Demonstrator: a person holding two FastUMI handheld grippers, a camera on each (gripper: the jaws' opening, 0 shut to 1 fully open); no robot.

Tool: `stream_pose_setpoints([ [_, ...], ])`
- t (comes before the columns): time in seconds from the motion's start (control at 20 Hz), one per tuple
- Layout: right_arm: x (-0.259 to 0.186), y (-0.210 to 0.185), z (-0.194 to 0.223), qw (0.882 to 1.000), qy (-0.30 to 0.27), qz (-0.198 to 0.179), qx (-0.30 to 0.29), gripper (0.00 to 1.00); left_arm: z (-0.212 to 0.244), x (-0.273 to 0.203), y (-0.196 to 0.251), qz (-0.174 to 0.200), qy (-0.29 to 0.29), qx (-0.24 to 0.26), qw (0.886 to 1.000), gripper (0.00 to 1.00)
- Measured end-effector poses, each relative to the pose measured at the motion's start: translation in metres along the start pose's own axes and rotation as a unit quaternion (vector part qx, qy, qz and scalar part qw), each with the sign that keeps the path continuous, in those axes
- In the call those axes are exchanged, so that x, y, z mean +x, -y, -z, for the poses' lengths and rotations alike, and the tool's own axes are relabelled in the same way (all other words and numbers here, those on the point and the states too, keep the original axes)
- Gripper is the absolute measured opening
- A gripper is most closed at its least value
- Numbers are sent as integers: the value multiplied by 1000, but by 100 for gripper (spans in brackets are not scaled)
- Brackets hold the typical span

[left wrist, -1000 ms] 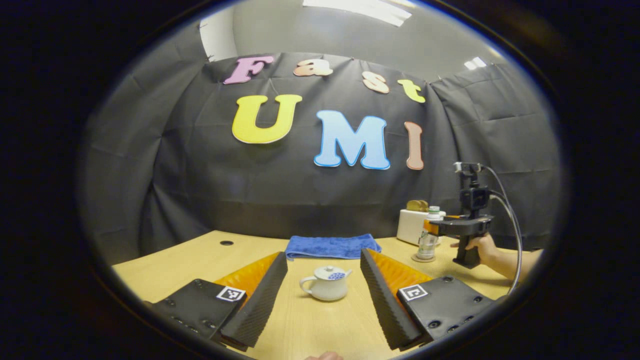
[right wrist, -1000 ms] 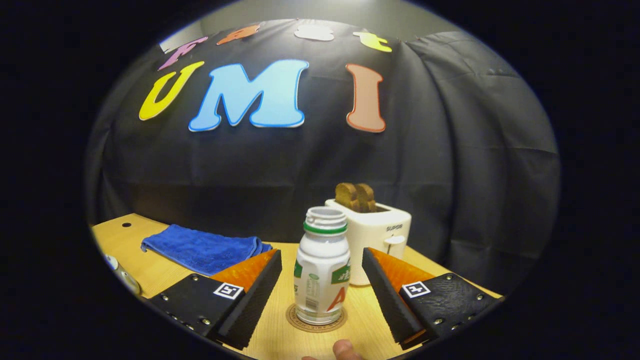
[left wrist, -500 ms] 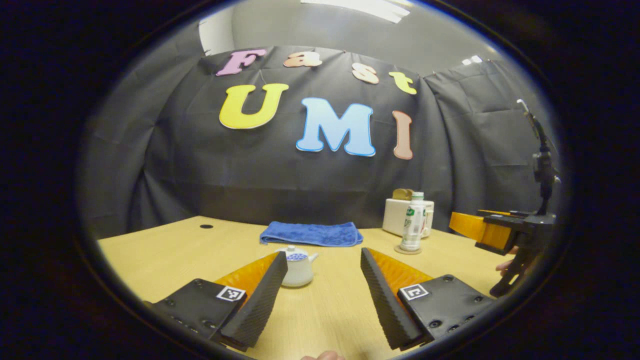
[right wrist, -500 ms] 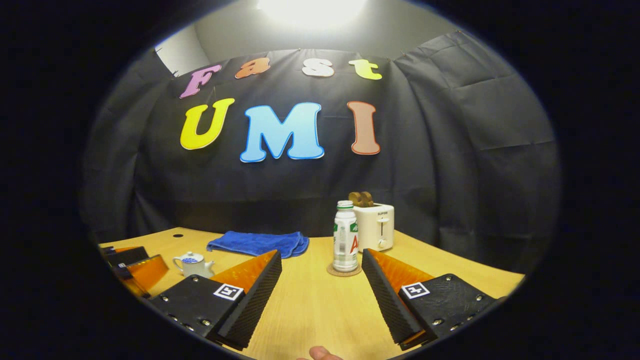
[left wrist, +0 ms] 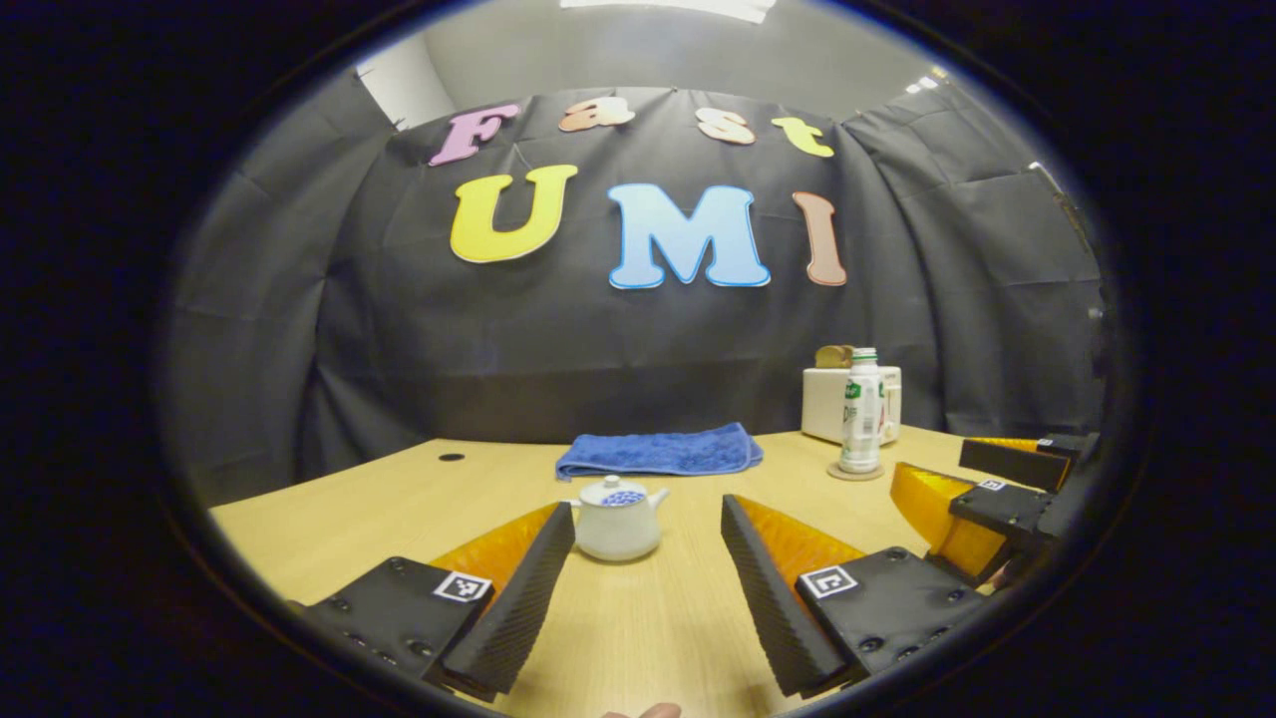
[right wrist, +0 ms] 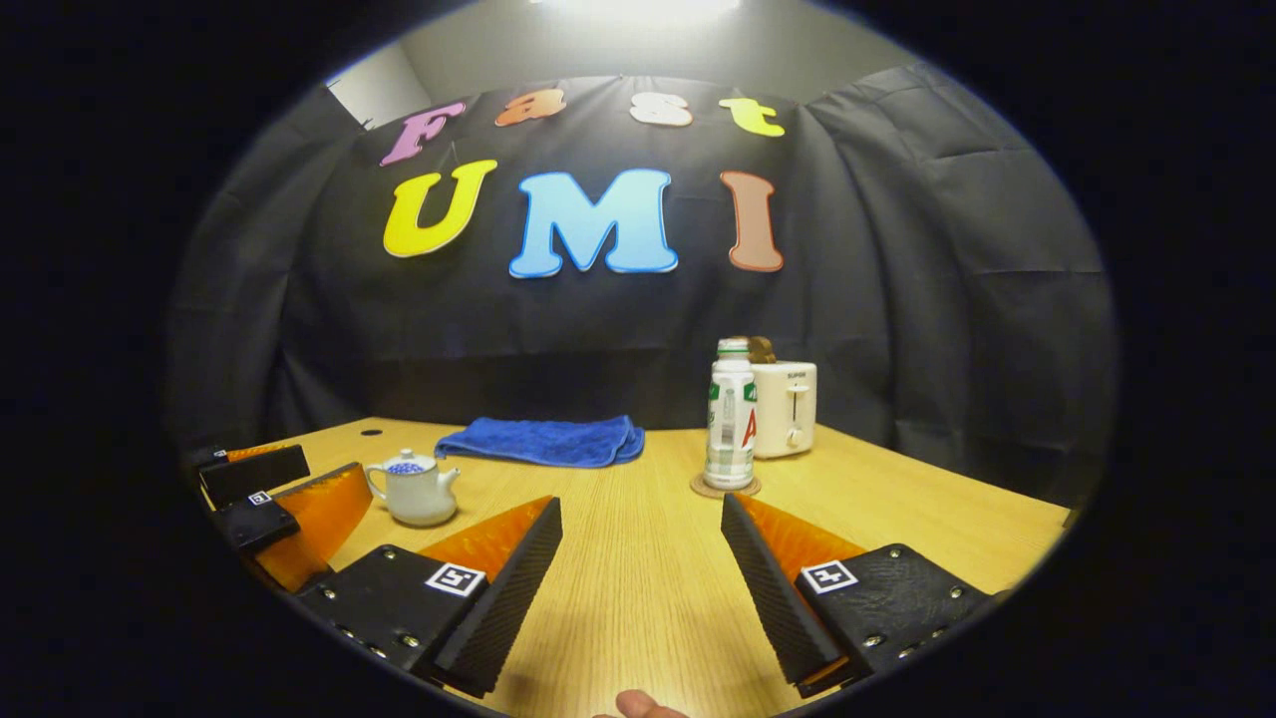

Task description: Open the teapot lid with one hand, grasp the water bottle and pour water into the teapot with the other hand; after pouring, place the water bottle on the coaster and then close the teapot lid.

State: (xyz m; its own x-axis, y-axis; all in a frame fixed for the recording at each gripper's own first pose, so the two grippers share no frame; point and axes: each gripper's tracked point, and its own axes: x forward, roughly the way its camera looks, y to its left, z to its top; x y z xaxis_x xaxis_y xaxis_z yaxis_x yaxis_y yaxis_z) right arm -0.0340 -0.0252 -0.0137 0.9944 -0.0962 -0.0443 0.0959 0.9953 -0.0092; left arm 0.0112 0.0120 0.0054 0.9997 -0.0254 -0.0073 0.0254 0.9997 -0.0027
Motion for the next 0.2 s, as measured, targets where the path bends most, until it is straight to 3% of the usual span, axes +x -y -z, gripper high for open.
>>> stream_pose_setpoints([
  [0.2, -9, -17, -2, 1000, 4, -25, -3, 99, 1, -7, -1, -21, -1, 1, 1000, 100],
])
